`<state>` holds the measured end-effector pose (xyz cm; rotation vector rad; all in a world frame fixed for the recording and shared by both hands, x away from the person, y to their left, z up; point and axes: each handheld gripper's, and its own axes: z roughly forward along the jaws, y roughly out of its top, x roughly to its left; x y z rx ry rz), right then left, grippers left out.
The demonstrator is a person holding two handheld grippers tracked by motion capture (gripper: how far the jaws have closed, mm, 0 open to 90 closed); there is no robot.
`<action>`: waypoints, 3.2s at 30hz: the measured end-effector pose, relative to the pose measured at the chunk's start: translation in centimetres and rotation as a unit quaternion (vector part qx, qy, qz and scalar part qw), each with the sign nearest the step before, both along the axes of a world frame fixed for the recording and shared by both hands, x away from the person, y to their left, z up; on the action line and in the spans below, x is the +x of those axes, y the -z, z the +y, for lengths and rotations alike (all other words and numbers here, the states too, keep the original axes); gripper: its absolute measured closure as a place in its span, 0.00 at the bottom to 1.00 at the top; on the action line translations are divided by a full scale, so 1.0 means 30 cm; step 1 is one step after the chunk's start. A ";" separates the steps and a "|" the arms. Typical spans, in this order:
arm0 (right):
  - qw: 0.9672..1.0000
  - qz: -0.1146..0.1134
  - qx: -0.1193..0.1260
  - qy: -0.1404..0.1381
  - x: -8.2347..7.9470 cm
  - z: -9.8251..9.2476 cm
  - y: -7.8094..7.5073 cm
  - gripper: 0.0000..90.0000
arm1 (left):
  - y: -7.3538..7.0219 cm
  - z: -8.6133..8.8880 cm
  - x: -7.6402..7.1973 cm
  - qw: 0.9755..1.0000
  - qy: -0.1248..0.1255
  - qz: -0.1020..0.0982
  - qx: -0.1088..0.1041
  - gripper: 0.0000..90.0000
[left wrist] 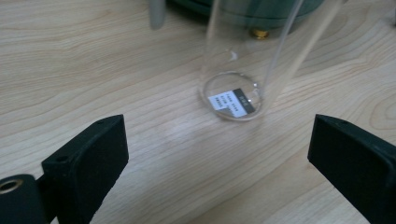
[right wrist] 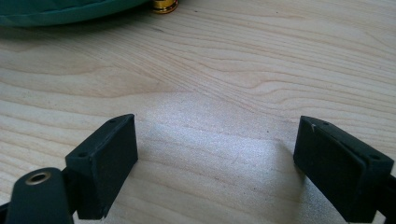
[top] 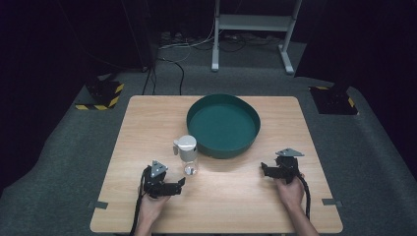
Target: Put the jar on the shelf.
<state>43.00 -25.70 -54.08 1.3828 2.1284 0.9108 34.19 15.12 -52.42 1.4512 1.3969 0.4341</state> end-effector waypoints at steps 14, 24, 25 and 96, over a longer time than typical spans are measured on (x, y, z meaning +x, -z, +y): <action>1.000 0.000 0.000 0.000 0.000 0.000 0.000 0.15 | -0.045 -0.059 0.021 0.999 0.015 -0.027 -0.010 0.09; 1.000 0.000 0.000 0.000 0.000 0.000 0.000 0.15 | -0.083 -0.097 0.066 0.998 0.013 -0.052 -0.044 0.12; 1.000 0.000 0.000 0.000 0.000 0.000 0.000 0.15 | -0.083 -0.097 0.066 0.998 0.013 -0.052 -0.044 0.12; 1.000 0.000 0.000 0.000 0.000 0.000 0.000 0.15 | -0.310 -0.174 0.141 0.994 0.062 -0.090 -0.011 0.35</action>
